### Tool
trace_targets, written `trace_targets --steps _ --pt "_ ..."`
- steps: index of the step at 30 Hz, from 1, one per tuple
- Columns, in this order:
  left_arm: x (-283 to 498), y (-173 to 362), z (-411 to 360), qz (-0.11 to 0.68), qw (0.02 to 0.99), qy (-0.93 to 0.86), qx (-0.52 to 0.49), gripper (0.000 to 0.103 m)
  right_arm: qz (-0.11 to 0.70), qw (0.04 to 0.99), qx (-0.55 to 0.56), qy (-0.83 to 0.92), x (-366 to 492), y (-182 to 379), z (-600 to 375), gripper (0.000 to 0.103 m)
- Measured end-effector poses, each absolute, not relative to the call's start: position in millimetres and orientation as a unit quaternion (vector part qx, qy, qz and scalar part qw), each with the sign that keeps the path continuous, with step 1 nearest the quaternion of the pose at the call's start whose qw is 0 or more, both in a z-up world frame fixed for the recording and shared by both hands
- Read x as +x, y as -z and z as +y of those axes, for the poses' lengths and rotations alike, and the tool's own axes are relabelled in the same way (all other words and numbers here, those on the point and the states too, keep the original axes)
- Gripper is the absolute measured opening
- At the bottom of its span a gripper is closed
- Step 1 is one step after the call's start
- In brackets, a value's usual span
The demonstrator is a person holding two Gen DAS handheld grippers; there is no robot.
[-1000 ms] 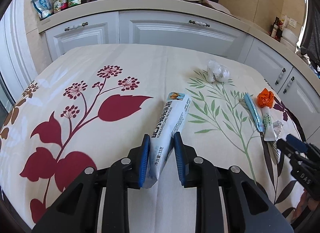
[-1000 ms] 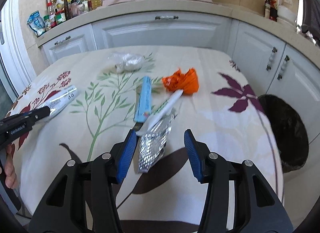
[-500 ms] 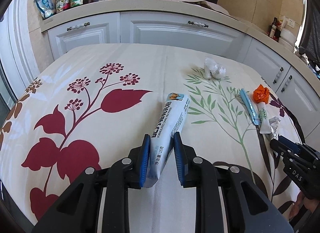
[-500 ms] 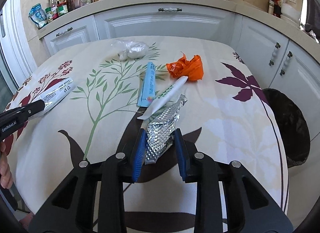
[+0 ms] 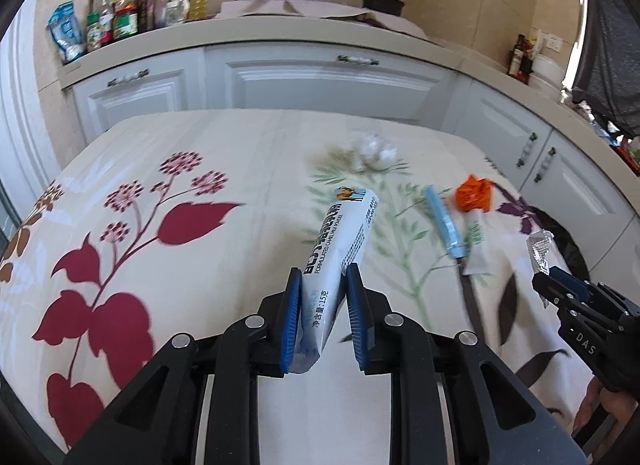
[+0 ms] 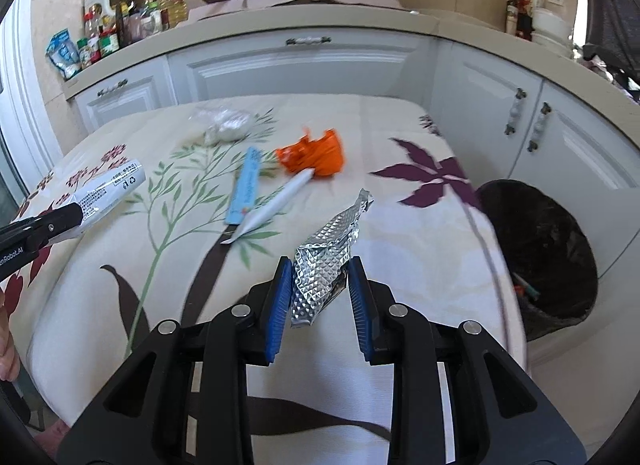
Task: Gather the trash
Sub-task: 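Carry the white tube and foil pack over the black bin and release both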
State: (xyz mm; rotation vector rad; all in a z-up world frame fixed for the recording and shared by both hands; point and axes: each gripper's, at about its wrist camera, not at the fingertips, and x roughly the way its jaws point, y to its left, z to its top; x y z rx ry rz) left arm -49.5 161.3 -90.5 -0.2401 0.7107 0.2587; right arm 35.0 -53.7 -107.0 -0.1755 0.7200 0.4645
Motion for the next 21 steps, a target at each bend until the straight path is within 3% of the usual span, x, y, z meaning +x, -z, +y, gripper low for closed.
trace_targets --steps 21 --pt "46 39 14 0.274 0.961 0.009 -0.046 0.023 0.265 0.959 -0.042 -0.095 83 62 -188 0.028"
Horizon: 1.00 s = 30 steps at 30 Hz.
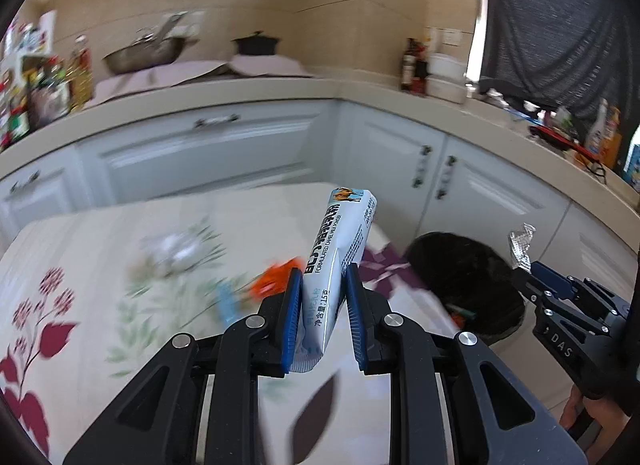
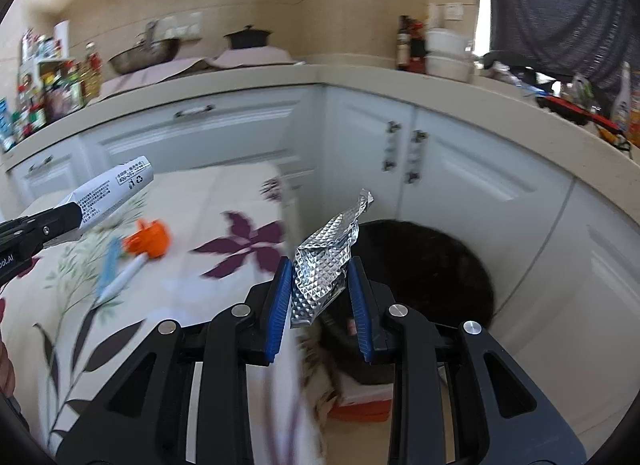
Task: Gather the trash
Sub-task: 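Carry the white tube and foil pack over the black bin and release both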
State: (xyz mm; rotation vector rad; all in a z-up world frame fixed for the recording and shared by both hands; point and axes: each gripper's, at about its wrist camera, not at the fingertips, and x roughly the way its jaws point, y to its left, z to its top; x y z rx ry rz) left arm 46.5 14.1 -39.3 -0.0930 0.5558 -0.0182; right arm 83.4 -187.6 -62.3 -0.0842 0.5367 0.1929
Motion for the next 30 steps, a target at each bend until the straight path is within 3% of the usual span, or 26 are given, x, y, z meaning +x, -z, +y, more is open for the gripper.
trace_targets --steps 11,25,27,28,30 --pt "109 43 -81 0.278 0.958 0.065 0.001 0.023 0.241 0.969 -0.027 -0.051 123 64 -248 0.028" --pt "174 80 -158 0.328 0.939 0.094 0.035 0.024 0.279 0.96 0.004 -0.012 178 109 -292 0.029" --pt "180 85 -160 0.342 0.935 0.095 0.026 0.024 0.283 0.959 0.013 -0.014 184 116 -295 0.032" --pt "182 88 -160 0.347 0.933 0.096 0.023 0.025 0.285 0.958 0.014 -0.01 187 118 -295 0.04" --pt "183 90 -161 0.349 0.932 0.093 0.026 0.031 0.286 0.958 0.016 -0.004 188 121 -297 0.042"
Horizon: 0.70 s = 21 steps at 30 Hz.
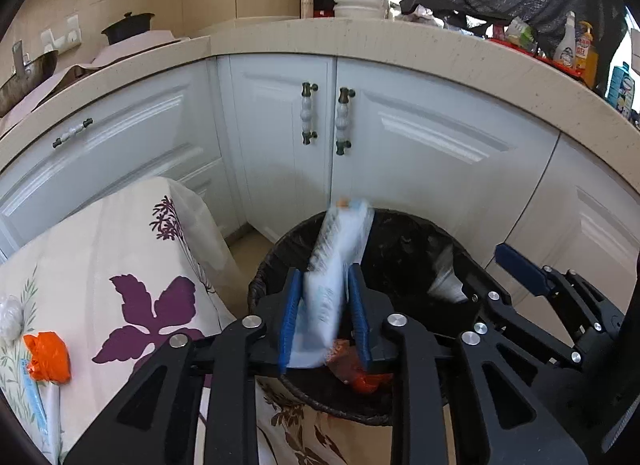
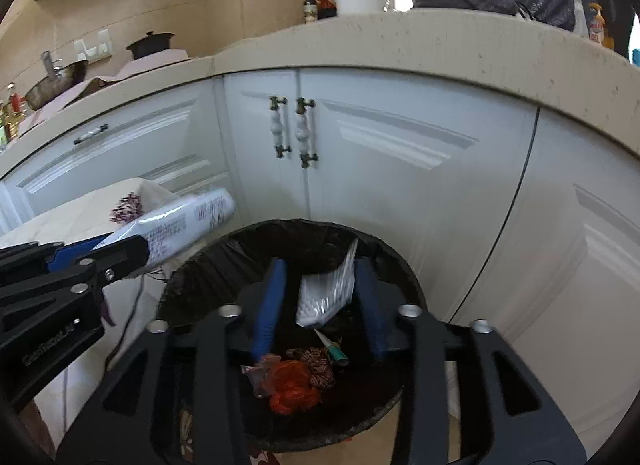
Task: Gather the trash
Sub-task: 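Carry the white tube and foil pack over the black bin and release both, then move both tools back over the table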
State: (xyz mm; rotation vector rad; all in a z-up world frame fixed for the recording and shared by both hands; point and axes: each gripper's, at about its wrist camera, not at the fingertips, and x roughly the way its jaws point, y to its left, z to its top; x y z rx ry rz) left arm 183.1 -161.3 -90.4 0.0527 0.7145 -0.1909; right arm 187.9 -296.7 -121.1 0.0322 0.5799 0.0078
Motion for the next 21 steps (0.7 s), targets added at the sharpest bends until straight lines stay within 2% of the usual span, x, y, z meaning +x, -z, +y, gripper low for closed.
trace_targets --steps 2,10,21 --pt "181 92 -161 0.346 0.933 0.09 0.027 0.045 0.287 0.958 0.018 -0.001 188 122 -296 0.042" --pt "172 83 -138 0.344 0.936 0.076 0.009 0.053 0.284 0.959 0.017 -0.005 178 114 -285 0.046" --pt "134 64 -52 0.332 0.943 0.015 -0.018 0.056 0.277 0.958 0.028 -0.06 152 91 -235 0.046"
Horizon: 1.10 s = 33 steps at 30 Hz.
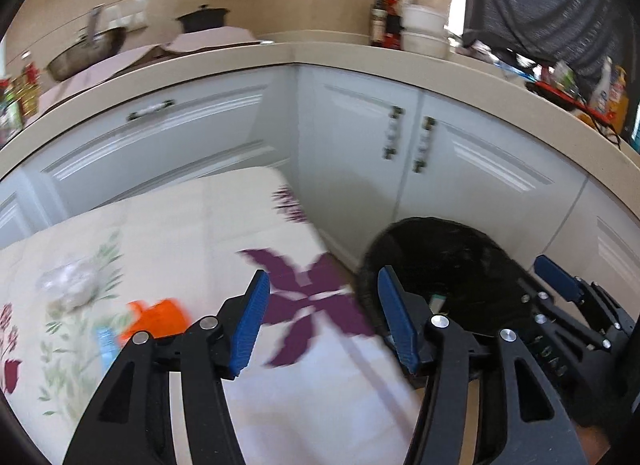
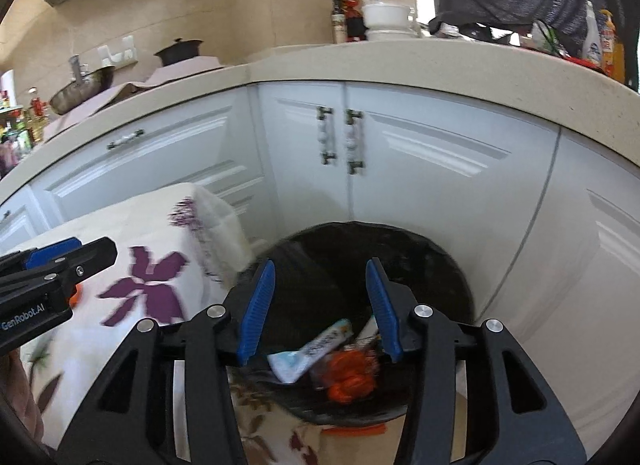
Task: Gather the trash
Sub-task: 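Move both tools back over the table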
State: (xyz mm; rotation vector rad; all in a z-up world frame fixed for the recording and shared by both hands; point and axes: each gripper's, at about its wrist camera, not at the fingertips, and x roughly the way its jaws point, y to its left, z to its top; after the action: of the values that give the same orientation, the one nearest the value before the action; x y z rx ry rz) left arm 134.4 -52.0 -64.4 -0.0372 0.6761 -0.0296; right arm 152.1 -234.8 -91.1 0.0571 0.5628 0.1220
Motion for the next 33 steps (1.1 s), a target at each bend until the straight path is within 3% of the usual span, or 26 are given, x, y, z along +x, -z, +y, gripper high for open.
trace_targets --steps 15,33 --pt "50 72 80 0.335 0.935 -0.109 -0.049 0.057 0.276 0.943 0.005 -0.187 109 68 -106 0.046" --pt "-26 87 186 0.325 0.918 -0.203 -0.101 0.057 0.326 0.908 -0.063 -0.255 72 92 3 0.046"
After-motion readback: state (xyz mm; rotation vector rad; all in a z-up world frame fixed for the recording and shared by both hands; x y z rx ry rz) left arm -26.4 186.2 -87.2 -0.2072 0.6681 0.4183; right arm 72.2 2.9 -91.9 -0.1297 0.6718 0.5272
